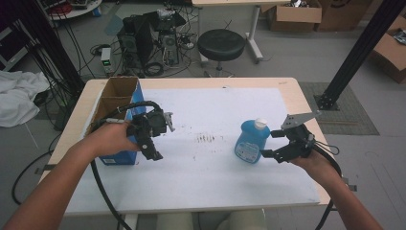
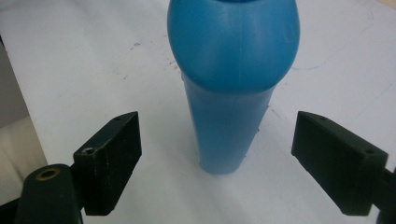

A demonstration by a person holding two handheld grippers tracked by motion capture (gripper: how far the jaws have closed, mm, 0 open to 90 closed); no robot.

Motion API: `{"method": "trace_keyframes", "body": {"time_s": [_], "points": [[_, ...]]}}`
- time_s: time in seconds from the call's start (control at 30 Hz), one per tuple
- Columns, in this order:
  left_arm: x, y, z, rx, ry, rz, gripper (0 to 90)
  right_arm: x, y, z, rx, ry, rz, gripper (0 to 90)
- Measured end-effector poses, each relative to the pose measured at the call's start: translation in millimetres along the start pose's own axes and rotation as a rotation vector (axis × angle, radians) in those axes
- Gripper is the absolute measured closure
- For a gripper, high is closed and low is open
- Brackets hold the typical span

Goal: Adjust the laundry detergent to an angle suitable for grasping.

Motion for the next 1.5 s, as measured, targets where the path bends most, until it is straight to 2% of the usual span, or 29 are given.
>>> {"method": "trace_keyframes", "body": {"time_s": [0.63,1.13,1.5], "points": [[0.9,0.0,2.5,0.006,-0.006,0.002,21.5,-8.0,-21.6,11.0,-0.161,-0.004,-0.011,15.7],[1.4,0.7,4.5,0.004,-0.008,-0.002,21.5,-11.2,-26.9,14.3,-0.215,-0.008,-0.025,15.6],[3.0,0.0,4.5,0.006,-0.008,0.002,21.5,-14.2,-28.1,26.2,-0.243,0.002,-0.018,15.5]]}}
Point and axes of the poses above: each handheld gripper's, and its own axes: z roughly forward along the jaws, y roughly out of its top, x roughly to its left, the point moved 1 cm from there along z, roughly forward along the jaws, and after that the axes turned 10 degrees about y, right-handed, at the moved point
